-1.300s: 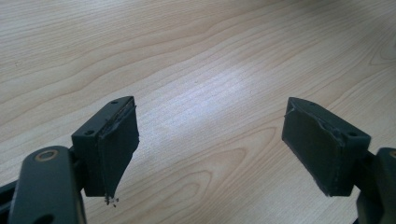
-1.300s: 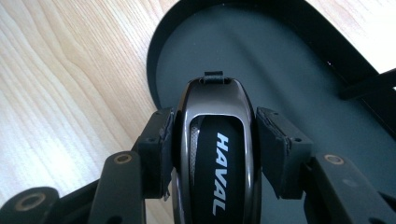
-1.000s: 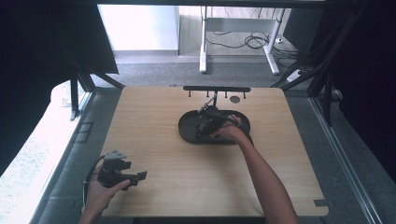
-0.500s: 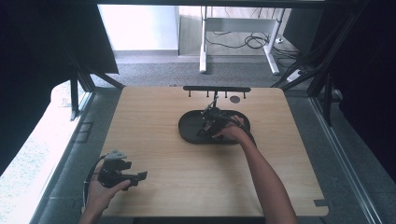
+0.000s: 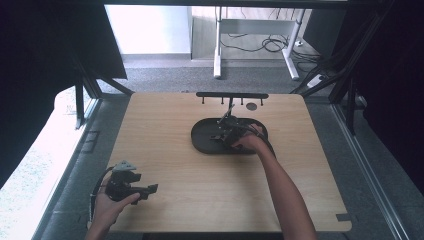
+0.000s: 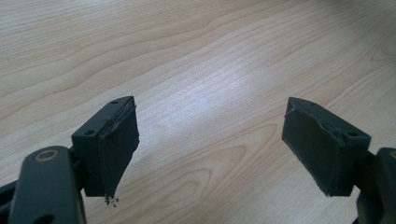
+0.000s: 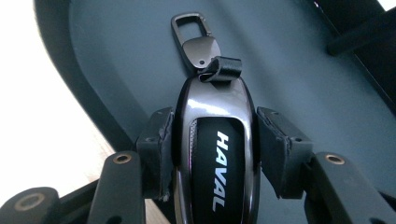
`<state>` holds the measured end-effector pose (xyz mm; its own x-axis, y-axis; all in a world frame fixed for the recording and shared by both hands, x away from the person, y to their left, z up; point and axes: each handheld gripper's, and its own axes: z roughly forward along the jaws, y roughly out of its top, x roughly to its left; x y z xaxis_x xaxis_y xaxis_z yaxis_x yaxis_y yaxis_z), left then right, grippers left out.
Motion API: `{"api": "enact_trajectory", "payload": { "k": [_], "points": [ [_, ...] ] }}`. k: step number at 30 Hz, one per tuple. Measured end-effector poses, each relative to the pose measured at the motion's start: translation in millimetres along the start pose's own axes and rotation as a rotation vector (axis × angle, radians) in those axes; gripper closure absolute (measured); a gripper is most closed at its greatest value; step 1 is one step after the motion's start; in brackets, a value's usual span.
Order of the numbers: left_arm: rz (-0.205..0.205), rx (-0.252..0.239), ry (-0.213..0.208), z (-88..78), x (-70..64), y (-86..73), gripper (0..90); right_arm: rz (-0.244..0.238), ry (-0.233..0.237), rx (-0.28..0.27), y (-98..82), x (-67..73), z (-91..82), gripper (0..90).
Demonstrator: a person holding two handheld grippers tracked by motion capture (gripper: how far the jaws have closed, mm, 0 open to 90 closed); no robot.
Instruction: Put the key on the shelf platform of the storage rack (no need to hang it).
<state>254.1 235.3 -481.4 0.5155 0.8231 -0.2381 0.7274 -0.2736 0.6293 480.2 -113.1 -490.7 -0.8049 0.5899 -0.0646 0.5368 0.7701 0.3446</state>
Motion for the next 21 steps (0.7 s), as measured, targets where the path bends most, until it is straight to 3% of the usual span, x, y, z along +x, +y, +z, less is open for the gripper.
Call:
{"api": "enact_trajectory", "payload": {
  "k": [6,15,18,21],
  "points": [
    [-0.005,0.0,-0.001,0.2,0.1,-0.3,18.9,-0.006,-0.011,0.034,-2.6,-2.1,9.1,49.1],
    [-0.002,0.004,-0.002,1.2,-0.6,-0.3,18.9,0.025,-0.015,0.018,-8.2,-4.4,13.3,47.1],
    [0.003,0.004,-0.002,1.6,-0.8,-0.1,18.9,0.042,-0.027,0.008,-10.3,-4.4,11.2,39.9],
    [0.002,0.004,-0.001,1.7,-1.0,-0.1,18.9,0.049,-0.044,-0.022,-11.5,-3.2,6.1,38.1]
  ]
}}
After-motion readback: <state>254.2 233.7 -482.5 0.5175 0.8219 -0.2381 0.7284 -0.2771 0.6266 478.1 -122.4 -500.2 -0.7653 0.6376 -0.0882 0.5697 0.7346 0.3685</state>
